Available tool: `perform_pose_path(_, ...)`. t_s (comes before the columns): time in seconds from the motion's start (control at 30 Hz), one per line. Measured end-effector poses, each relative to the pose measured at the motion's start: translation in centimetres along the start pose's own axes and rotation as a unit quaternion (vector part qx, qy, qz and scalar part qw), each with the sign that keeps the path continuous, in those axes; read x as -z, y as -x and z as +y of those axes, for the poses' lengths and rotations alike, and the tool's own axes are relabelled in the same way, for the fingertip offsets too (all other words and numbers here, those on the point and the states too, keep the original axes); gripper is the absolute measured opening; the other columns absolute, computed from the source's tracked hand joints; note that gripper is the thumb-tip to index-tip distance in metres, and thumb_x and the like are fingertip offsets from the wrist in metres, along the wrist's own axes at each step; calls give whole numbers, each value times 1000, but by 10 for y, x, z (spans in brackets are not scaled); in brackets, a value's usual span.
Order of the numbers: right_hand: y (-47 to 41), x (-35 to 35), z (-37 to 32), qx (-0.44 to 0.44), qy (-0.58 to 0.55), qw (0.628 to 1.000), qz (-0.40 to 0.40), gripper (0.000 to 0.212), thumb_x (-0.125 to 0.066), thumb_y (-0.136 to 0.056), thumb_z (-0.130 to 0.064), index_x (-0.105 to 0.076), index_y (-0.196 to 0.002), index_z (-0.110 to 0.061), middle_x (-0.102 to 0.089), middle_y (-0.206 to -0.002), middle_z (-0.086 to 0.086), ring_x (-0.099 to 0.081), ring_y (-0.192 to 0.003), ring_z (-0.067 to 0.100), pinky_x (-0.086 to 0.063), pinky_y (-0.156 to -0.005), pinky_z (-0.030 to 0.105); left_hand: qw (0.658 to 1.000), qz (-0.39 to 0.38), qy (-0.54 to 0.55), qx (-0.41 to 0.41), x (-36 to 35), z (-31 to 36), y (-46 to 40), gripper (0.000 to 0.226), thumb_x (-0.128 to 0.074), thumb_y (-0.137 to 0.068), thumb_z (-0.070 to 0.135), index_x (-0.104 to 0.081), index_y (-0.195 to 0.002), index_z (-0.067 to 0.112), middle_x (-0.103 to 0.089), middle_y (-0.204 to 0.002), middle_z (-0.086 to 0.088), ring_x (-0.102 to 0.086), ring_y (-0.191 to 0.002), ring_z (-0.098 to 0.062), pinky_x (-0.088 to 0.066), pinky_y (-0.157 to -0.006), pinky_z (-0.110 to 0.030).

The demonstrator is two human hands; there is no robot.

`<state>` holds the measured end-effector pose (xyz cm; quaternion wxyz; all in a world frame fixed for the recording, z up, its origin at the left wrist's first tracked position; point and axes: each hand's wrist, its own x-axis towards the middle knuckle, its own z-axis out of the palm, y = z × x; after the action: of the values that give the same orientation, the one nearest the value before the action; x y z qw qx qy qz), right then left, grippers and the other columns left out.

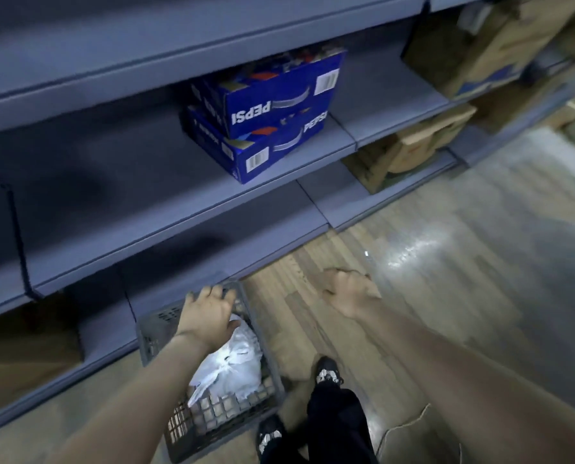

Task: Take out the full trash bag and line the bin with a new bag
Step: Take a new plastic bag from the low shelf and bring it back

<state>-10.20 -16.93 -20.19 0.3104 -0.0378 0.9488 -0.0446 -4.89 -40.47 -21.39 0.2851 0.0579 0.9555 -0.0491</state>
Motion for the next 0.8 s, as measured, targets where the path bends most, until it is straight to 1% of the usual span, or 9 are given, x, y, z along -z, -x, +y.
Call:
perform_pose_path(0.07,16,13,20,-26,-2,999,25,45,-43,-96,-36,-43,-136,-16,-54,-134,11,-52,-123,28,-34,-108,44,999,13,-14,-26,21,19,-3,59,-42,-95,46,-27,-144,16,-36,-144,-7,-30,-134,-26,-24,-110,-46)
perform_pose_path(0.2,42,27,69,-84,-32,994,58,47,-44,-95,-36,-39,-139,-18,-52,-136,10,-50,-124,28,-35,-105,42,995,31,-50,-84,57,67,-17,59,-43,-94,45,-29,-143,16,-39,-140,-7,-33,-132,-25,-25,-110,-46)
perform_pose_path(0.33,68,37,130,-151,-75,982,80,49,-46,-95,-38,-37,-140,-19,-48,-139,7,-47,-128,26,-34,-105,41,983,47,-97,-148,93,130,-31,60,-43,-95,45,-25,-145,17,-38,-141,-8,-34,-131,-27,-26,-109,-46)
perform_pose_path(0.43,89,37,178,-210,-120,967,84,48,-44,-96,-40,-40,-138,-18,-50,-136,8,-49,-125,28,-37,-101,39,974,49,-120,-186,119,185,-37,62,-43,-94,48,-27,-144,17,-38,-142,-10,-38,-130,-30,-27,-108,-45)
perform_pose_path(0.57,113,28,240,-278,-167,943,75,46,-41,-97,-40,-42,-135,-16,-52,-132,9,-50,-122,29,-40,-96,37,964,50,-140,-223,149,260,-40,62,-44,-92,52,-31,-140,16,-42,-140,-10,-42,-128,-30,-27,-108,-45)
perform_pose_path(0.63,125,23,273,-308,-190,929,75,46,-42,-96,-41,-43,-134,-15,-51,-132,10,-50,-122,30,-41,-95,37,955,53,-155,-249,161,300,-42,64,-45,-91,54,-31,-140,16,-42,-140,-10,-41,-128,-29,-26,-109,-44)
perform_pose_path(0.7,131,20,295,-325,-208,919,76,45,-43,-96,-41,-44,-133,-15,-51,-132,10,-50,-122,30,-41,-95,37,949,50,-163,-265,170,326,-44,66,-45,-90,56,-30,-141,16,-42,-140,-10,-41,-129,-29,-27,-108,-44)
perform_pose_path(0.8,145,13,339,-355,-254,896,80,47,-44,-96,-41,-42,-135,-14,-48,-134,11,-48,-124,30,-41,-97,38,936,49,-192,-290,182,375,-49,68,-45,-90,56,-29,-143,16,-41,-141,-10,-41,-129,-29,-27,-109,-45)
